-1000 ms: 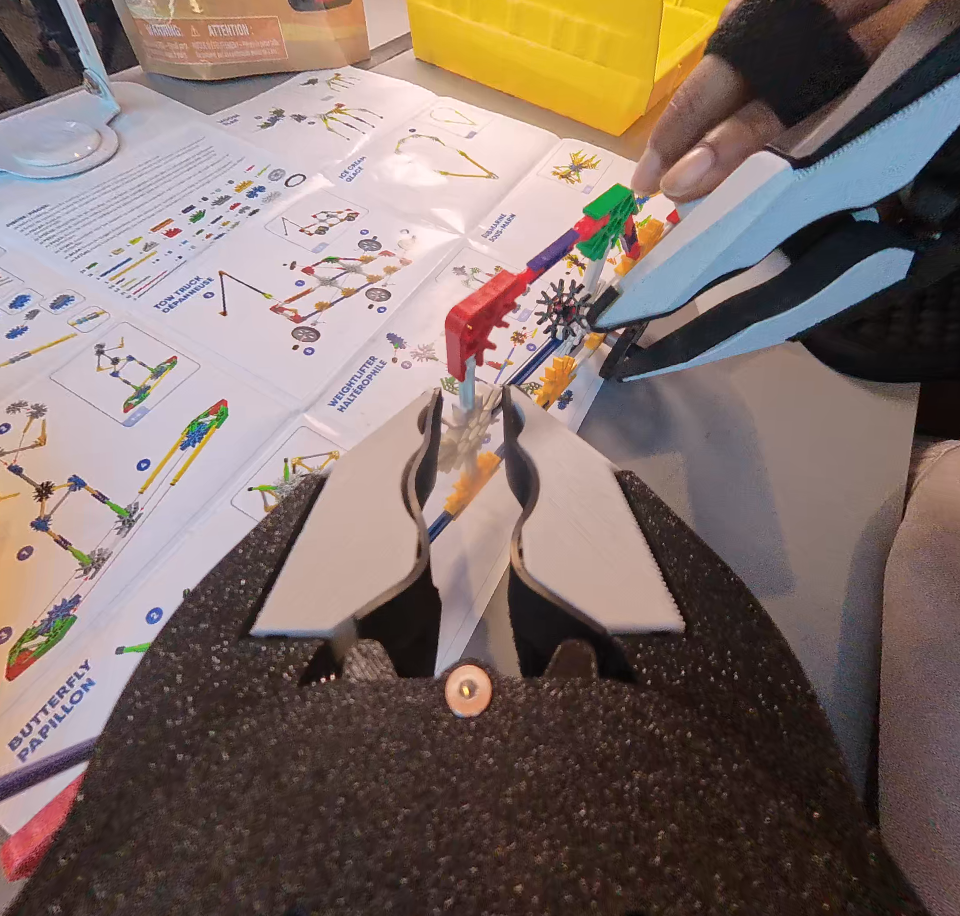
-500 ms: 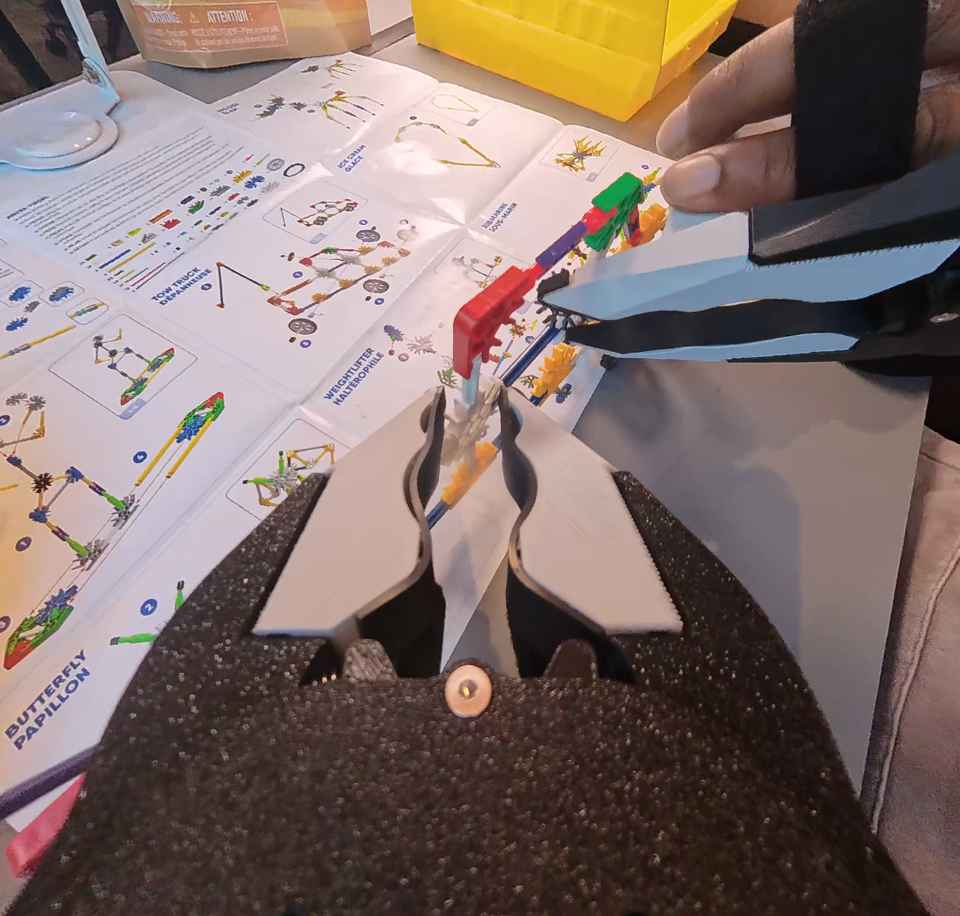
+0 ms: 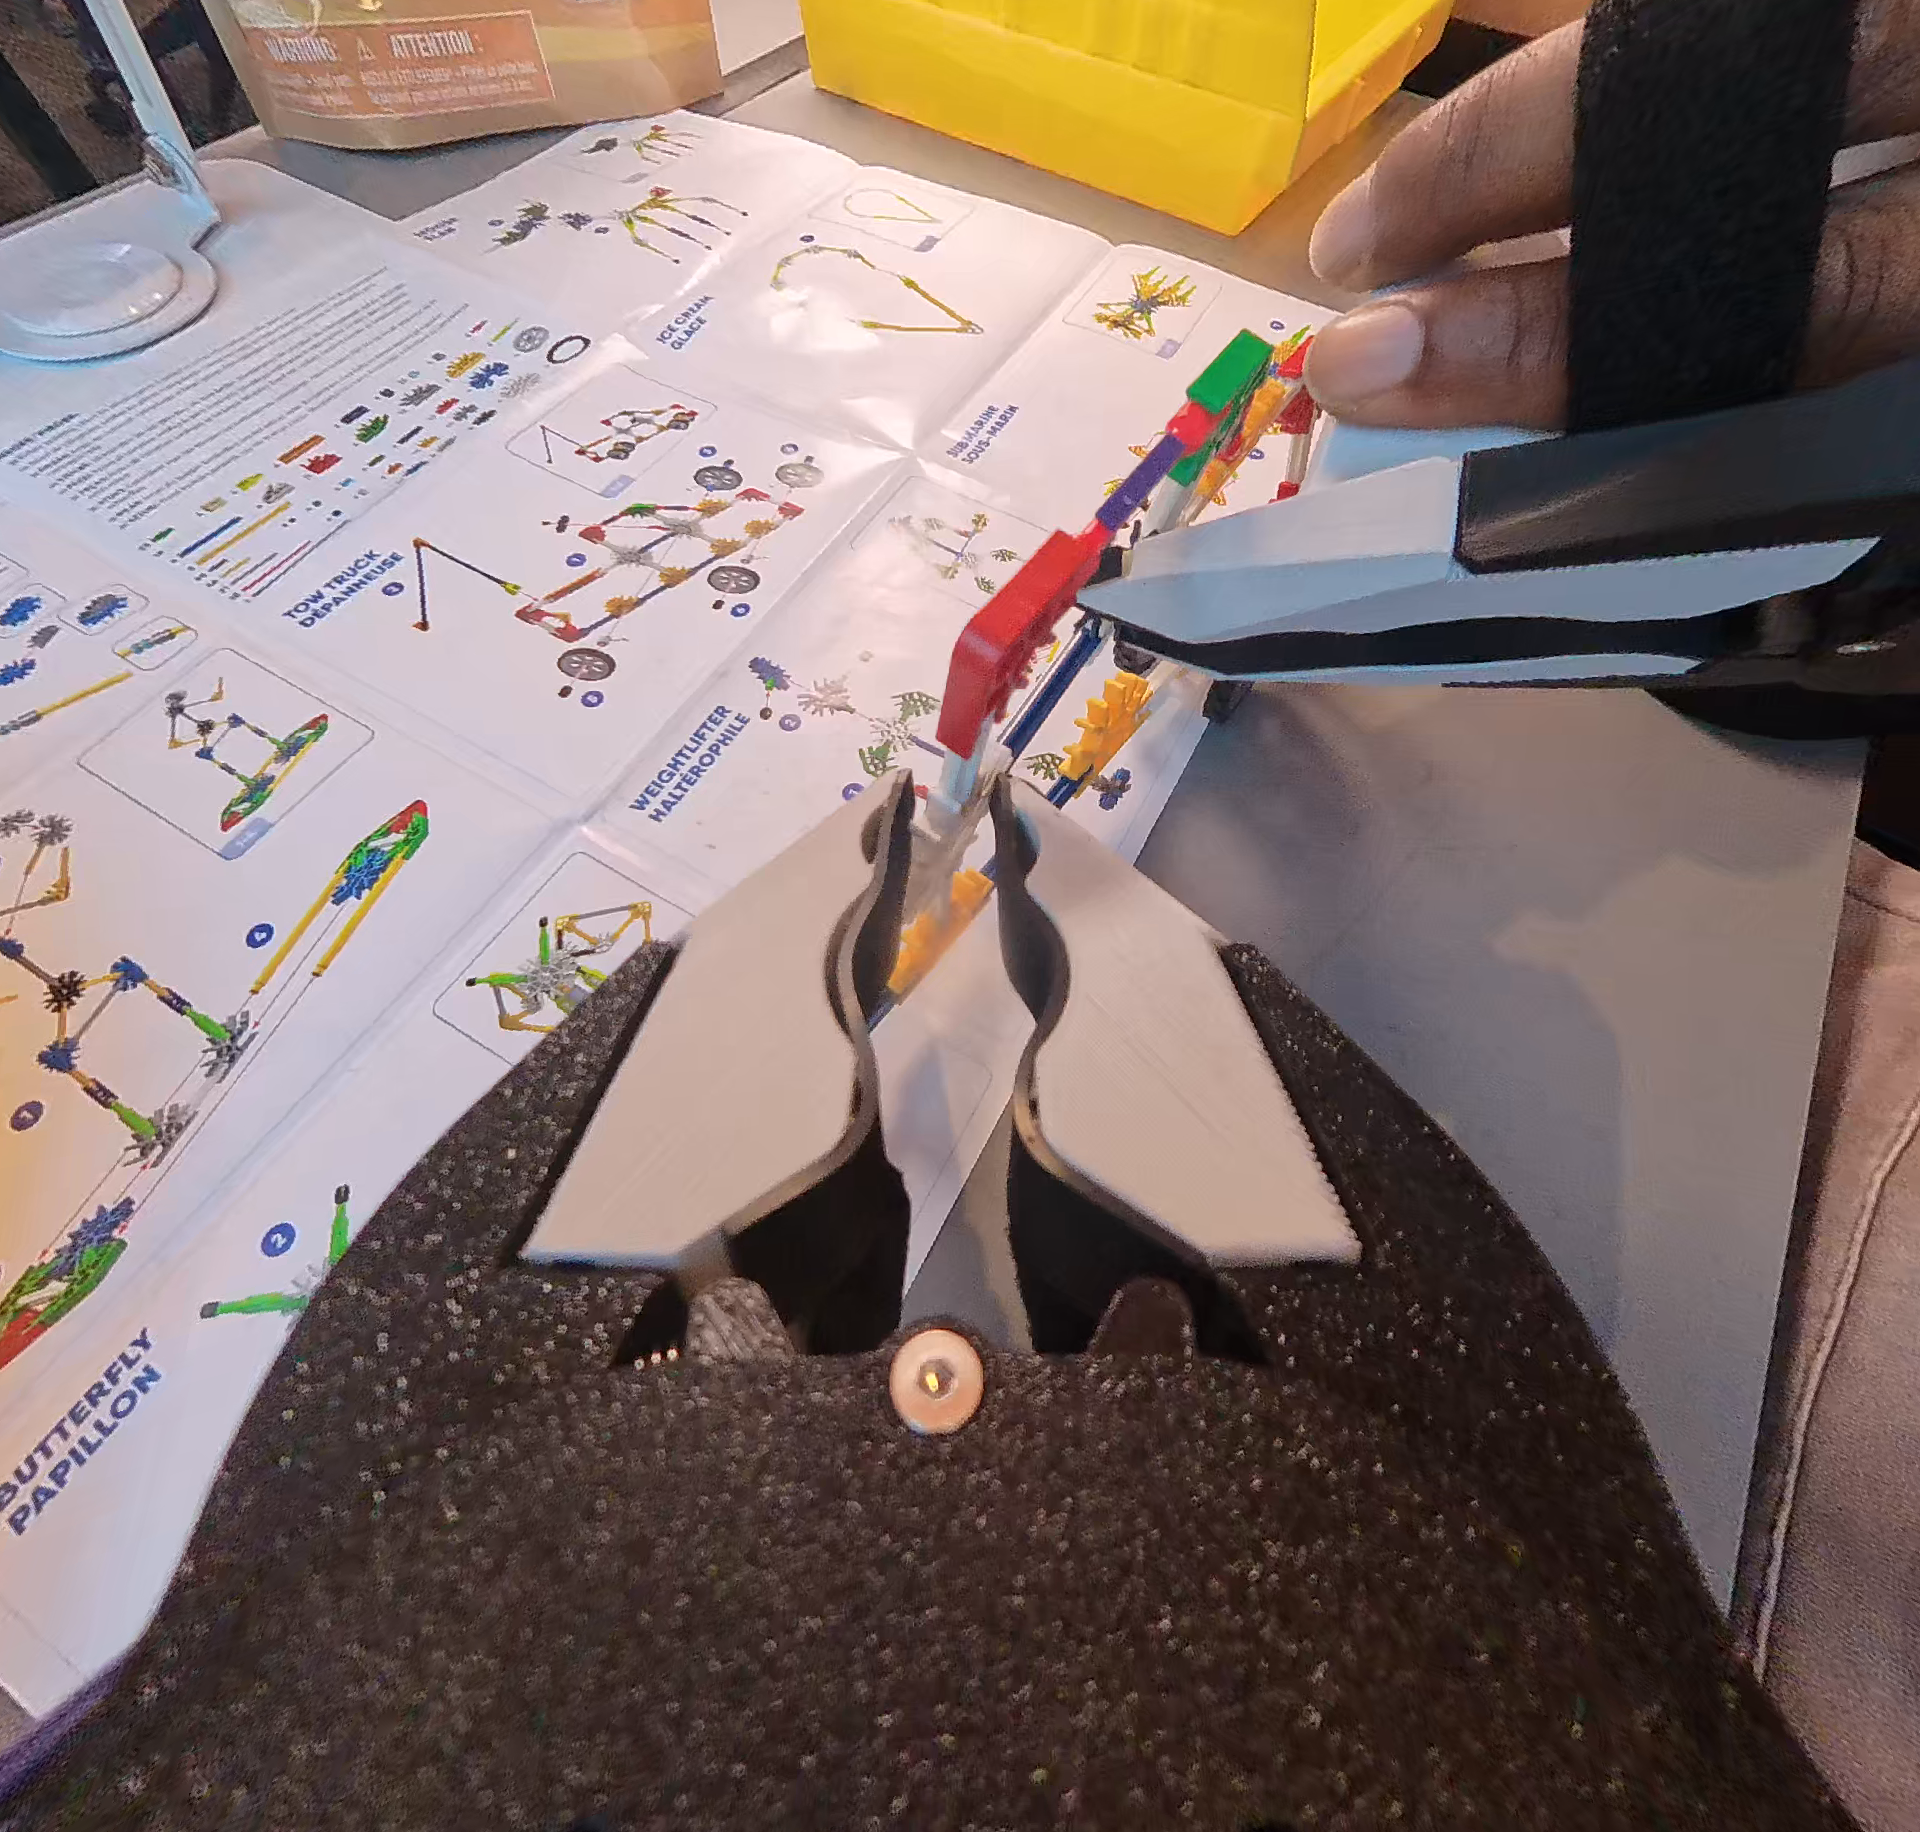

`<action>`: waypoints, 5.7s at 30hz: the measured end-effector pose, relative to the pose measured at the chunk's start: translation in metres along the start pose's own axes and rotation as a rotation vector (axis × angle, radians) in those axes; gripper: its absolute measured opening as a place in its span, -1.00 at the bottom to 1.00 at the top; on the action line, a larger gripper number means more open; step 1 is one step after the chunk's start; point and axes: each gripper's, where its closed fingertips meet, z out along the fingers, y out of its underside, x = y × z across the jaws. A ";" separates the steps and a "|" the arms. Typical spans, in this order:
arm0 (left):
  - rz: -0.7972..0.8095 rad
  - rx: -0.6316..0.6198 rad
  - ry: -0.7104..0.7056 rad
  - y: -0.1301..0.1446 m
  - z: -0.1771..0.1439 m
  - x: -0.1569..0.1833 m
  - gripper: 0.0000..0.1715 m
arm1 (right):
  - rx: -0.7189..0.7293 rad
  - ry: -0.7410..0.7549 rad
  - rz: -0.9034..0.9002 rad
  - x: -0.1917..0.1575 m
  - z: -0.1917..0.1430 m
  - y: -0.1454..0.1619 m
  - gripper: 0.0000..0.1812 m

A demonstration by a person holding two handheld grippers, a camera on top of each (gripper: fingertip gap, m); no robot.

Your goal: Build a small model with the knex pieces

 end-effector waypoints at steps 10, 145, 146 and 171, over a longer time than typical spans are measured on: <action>-0.035 -0.036 0.048 0.000 -0.003 0.004 -0.85 | 0.201 -0.112 0.302 0.012 -0.032 -0.015 -0.53; 0.147 0.035 0.329 -0.074 0.166 0.183 -0.90 | 0.387 0.898 2.199 -0.178 -0.290 0.168 -0.83; 0.147 0.023 0.336 -0.073 0.163 0.181 -0.90 | 0.378 0.894 2.193 -0.178 -0.290 0.167 -0.83; -0.056 -0.158 -0.187 0.066 -0.082 -0.015 -0.57 | 0.584 0.812 2.174 -0.138 -0.262 0.157 -0.83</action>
